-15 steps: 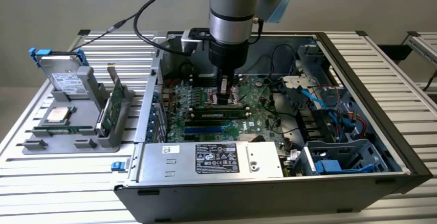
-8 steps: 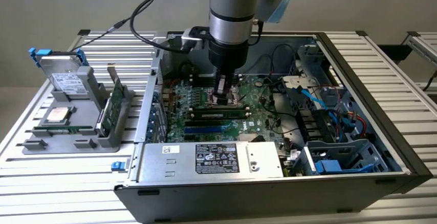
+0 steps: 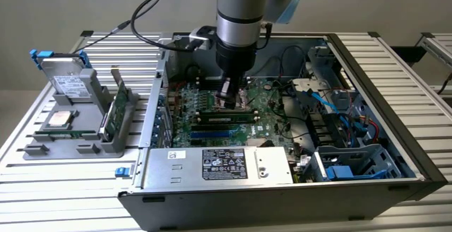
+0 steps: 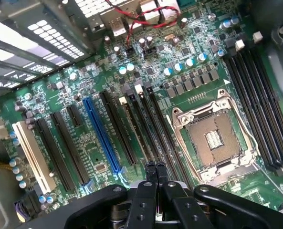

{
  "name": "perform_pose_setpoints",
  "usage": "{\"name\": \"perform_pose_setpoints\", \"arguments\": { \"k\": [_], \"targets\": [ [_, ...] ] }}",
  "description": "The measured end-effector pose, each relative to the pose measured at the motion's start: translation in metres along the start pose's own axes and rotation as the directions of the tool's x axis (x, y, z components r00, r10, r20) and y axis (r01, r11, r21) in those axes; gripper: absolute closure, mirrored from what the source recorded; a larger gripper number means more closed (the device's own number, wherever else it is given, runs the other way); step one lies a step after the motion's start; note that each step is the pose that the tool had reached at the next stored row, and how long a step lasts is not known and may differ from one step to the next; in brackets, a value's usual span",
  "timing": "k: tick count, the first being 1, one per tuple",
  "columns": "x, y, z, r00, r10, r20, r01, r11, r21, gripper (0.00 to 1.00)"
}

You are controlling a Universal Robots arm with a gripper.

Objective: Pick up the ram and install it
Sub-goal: 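Press down the ram until it locks into place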

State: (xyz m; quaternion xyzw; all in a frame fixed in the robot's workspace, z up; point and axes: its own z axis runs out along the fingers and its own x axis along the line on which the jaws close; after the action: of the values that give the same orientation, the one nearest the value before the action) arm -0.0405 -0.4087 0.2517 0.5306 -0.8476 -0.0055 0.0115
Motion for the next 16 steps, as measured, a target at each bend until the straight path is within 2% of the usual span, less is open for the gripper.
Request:
{"name": "perform_pose_setpoints", "arguments": {
  "k": [4,8,12,16],
  "targets": [
    [0.0,0.0,0.0011,0.9975,0.07,0.0015,-0.07,0.9975,-0.001,0.9],
    [0.0,-0.0001,0.0022,0.9899,0.142,0.0029,-0.142,0.9899,-0.0021,0.9],
    [-0.0001,-0.0001,0.0037,0.977,0.213,0.0043,-0.213,0.977,-0.0034,0.9],
    [-0.0001,-0.0001,0.0051,0.9588,0.284,0.0056,-0.284,0.9588,-0.0047,0.9]
  ]
}}
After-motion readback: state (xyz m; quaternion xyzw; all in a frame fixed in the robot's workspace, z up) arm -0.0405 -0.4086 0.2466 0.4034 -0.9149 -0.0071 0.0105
